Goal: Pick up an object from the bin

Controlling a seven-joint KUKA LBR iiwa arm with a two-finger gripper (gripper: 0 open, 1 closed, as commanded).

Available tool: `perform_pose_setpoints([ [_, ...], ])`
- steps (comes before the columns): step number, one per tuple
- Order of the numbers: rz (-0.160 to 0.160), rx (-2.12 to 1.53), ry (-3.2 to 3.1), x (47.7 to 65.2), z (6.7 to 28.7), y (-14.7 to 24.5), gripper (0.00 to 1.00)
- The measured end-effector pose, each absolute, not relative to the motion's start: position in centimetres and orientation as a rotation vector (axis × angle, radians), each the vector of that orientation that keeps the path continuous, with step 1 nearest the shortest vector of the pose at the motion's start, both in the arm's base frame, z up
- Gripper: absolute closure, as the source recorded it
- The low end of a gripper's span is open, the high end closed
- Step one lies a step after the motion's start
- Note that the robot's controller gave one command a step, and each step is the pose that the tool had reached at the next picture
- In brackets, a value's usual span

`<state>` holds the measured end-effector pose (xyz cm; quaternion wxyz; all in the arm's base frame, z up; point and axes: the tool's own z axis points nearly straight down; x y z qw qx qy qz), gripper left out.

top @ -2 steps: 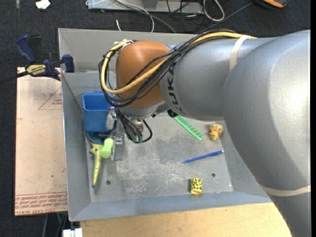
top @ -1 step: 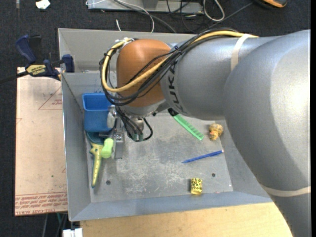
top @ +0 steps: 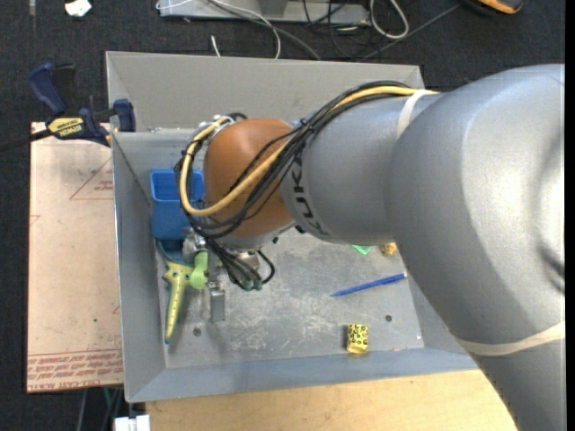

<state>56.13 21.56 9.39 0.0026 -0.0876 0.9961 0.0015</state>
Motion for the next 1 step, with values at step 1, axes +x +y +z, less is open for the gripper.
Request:
perform_pose_setpoints([
  [1, 0.004, -0.455, 3.103, 57.48, 7.13, 23.74, 1.00],
])
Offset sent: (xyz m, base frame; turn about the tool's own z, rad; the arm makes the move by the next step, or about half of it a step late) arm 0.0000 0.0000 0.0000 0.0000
